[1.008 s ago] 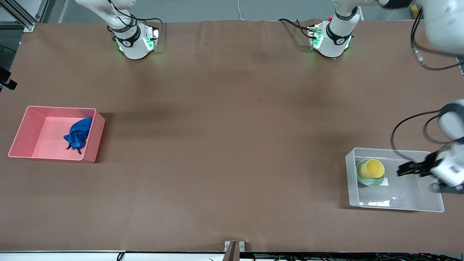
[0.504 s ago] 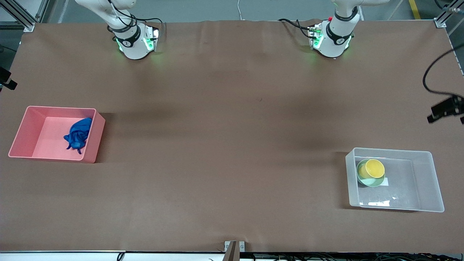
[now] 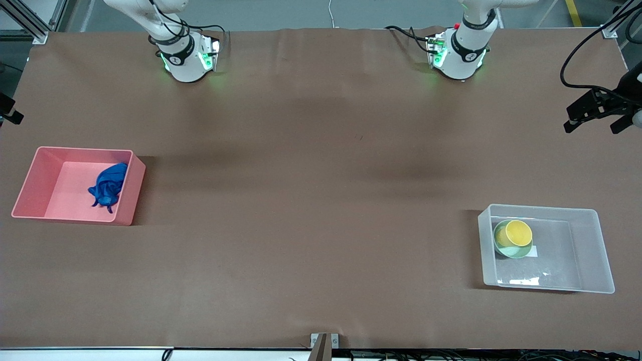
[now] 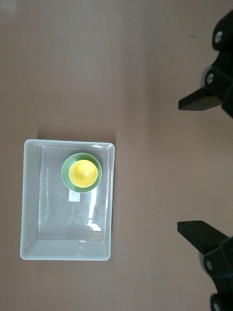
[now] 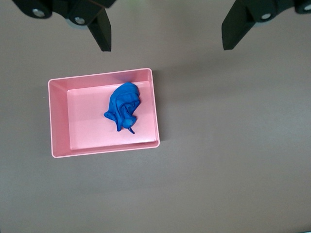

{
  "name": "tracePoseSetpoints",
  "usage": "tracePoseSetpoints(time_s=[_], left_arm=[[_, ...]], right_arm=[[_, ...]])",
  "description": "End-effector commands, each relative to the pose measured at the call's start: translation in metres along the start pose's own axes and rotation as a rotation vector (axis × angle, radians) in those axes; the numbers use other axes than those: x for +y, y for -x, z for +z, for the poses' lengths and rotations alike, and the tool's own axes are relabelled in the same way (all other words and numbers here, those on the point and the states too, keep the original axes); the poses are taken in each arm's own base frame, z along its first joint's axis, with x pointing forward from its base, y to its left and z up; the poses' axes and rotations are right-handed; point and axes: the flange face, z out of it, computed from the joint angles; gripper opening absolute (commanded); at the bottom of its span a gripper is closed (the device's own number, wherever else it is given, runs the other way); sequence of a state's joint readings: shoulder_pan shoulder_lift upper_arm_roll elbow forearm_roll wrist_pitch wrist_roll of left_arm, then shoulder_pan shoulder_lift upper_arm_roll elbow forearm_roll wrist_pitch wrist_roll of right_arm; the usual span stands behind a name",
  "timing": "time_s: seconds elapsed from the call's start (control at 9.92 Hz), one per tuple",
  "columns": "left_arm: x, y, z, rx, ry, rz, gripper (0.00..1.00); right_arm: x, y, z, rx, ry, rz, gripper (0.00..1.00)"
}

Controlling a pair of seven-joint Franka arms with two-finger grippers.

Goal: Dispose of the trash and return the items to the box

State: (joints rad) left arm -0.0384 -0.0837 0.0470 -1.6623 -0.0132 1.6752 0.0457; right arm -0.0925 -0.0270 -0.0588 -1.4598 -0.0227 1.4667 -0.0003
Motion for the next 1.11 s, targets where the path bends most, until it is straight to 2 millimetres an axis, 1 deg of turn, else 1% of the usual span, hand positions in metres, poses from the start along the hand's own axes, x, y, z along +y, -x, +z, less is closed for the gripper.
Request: tracePoseSetpoints(time_s=[0.0,0.1,0.2,0.4,0.71,0.81,0.91,1.01], left_arm=[[0.000,-0.033,0.013,-0.082,-0.012,-0.004,1.00],[0.002,-0.029,0.020,-0.109,-0.011,-0.012,1.00],[0.006,-0.021,0.025,-0.125,-0.018,-0.035,1.00],[0.011,-0.018,0.029,-0.131,-0.022,-0.030,1.00],[0.013,-0.017,0.031,-0.126,-0.022,-0.028,1.00],[0.013,-0.011,0.026,-0.119,-0.025,-0.027,1.00],[0.014,-0.001,0.026,-0.108,-0.024,-0.026,1.00],[0.014,0.000,0.026,-0.094,-0.023,-0.003,1.00]], right_arm=[[0.001,0.003,-0.001,-0.003,0.006,0.009,1.00],[0.001,0.003,-0.001,-0.003,0.006,0.009,1.00],[0.001,0.003,-0.001,-0.003,0.006,0.009,1.00],[0.001,0.003,-0.001,-0.002,0.006,0.009,1.00],[0.001,0.003,-0.001,-0.002,0.006,0.009,1.00],[0.000,0.003,-0.001,-0.002,0.006,0.008,1.00],[0.000,0.003,-0.001,-0.003,0.006,0.008,1.00],[0.001,0.003,-0.001,-0.003,0.006,0.009,1.00]])
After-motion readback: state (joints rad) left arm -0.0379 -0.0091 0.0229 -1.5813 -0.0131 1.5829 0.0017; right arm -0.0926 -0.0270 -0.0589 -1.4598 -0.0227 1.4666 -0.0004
